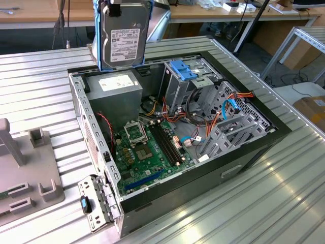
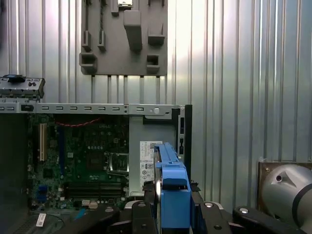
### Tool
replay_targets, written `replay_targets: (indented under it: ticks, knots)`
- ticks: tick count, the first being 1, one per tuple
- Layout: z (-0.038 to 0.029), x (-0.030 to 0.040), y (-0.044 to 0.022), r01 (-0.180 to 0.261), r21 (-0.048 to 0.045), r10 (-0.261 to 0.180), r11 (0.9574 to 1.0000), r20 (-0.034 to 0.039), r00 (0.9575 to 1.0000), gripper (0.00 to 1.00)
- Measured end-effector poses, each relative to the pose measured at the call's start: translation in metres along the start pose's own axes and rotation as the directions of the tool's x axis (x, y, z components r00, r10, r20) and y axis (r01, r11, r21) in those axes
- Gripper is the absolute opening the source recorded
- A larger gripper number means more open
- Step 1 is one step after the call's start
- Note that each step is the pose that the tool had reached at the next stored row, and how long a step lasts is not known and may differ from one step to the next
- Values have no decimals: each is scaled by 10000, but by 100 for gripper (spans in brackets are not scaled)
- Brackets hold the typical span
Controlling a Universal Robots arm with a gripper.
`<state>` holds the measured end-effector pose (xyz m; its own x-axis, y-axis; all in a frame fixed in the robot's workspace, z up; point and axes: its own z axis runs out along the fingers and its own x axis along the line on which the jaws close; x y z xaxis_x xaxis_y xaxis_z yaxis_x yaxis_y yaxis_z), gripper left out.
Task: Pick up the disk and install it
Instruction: 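Pick up the disk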
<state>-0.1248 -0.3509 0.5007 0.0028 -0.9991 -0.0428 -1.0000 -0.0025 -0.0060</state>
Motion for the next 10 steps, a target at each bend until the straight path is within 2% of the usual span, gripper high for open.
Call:
replay_targets:
  ticks: [6,8,10]
  knots:
    - [6,11,-68,54,23,-54,10000,0,10000,36]
    - [5,68,-68,59,46,-59,10000,0,10000,36]
    - [0,170,-67,61,71,-61,10000,-1,10000,36]
